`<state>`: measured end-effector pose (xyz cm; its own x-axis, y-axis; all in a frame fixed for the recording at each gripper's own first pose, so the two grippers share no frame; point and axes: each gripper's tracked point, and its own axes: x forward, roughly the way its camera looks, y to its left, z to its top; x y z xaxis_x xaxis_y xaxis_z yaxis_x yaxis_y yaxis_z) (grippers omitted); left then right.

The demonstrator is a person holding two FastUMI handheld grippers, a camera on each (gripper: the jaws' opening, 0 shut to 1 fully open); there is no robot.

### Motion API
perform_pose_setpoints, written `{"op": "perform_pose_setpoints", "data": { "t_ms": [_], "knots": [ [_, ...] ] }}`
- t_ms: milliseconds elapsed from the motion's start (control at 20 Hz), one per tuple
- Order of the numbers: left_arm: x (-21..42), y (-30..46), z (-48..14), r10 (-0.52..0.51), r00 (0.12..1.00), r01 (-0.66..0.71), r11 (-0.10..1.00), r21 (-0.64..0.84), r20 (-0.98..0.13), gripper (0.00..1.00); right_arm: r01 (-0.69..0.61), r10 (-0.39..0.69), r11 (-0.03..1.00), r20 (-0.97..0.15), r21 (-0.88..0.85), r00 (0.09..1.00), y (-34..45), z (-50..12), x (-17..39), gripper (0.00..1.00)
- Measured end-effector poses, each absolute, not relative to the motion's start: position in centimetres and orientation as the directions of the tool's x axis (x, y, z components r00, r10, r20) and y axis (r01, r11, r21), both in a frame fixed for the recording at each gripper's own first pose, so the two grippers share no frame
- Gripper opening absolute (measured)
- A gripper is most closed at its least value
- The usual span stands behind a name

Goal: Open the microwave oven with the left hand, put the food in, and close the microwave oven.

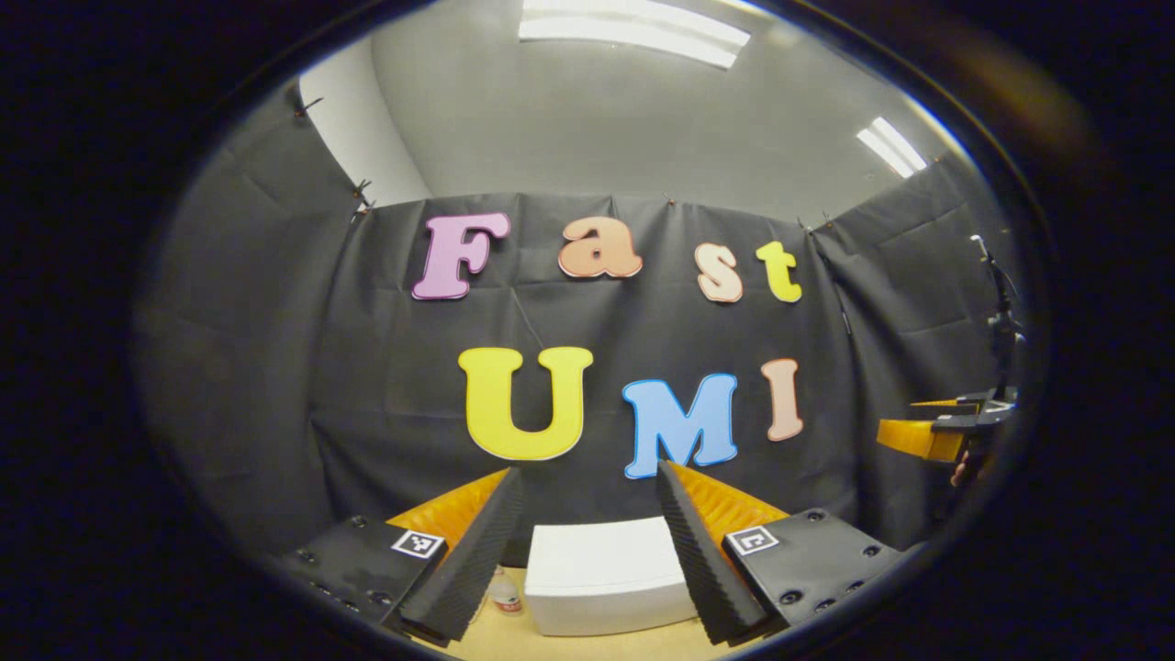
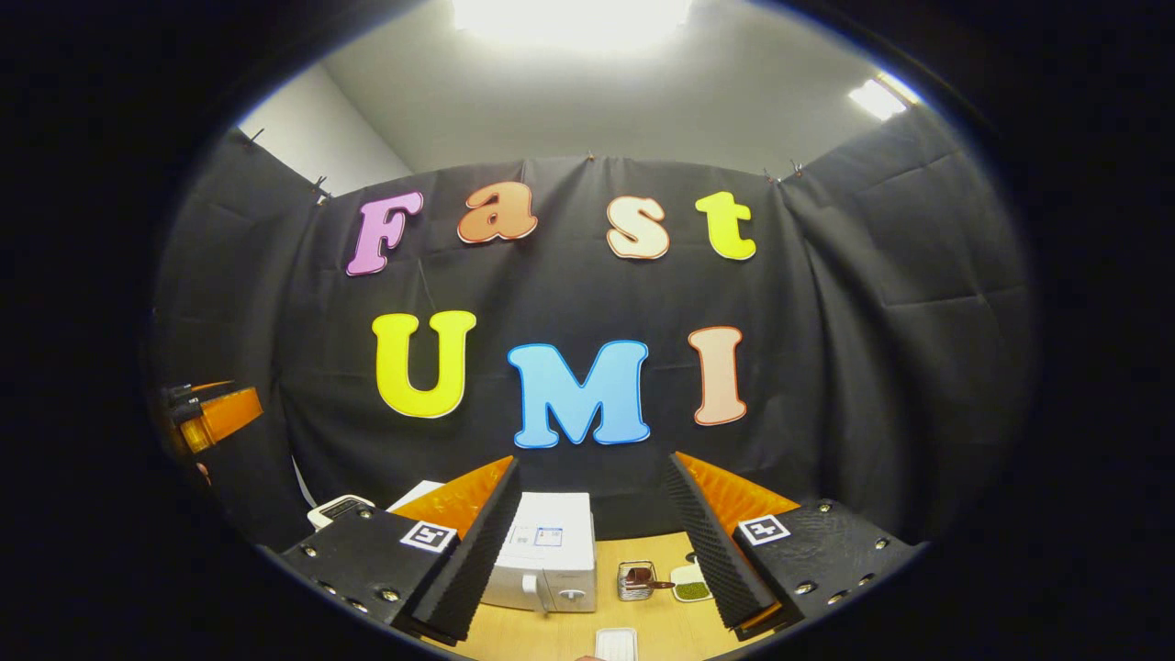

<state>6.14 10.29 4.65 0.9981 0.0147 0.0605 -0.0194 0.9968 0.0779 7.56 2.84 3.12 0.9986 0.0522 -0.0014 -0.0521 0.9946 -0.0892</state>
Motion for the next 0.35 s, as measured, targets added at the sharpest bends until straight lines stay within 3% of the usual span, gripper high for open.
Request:
{"op": "perform_pose_setpoints", "data": {
  "t_ms": [350],
  "knots": [
    [4.2, 10.9, 5.3, -0.022, 0.997, 0.019, 0.999, 0.043, 0.074, 0.96, -0.059, 0.061, 0.992, 0.011, -0.115, 0.998, 5.5, 4.1, 4.9, 0.96]
  ]
}}
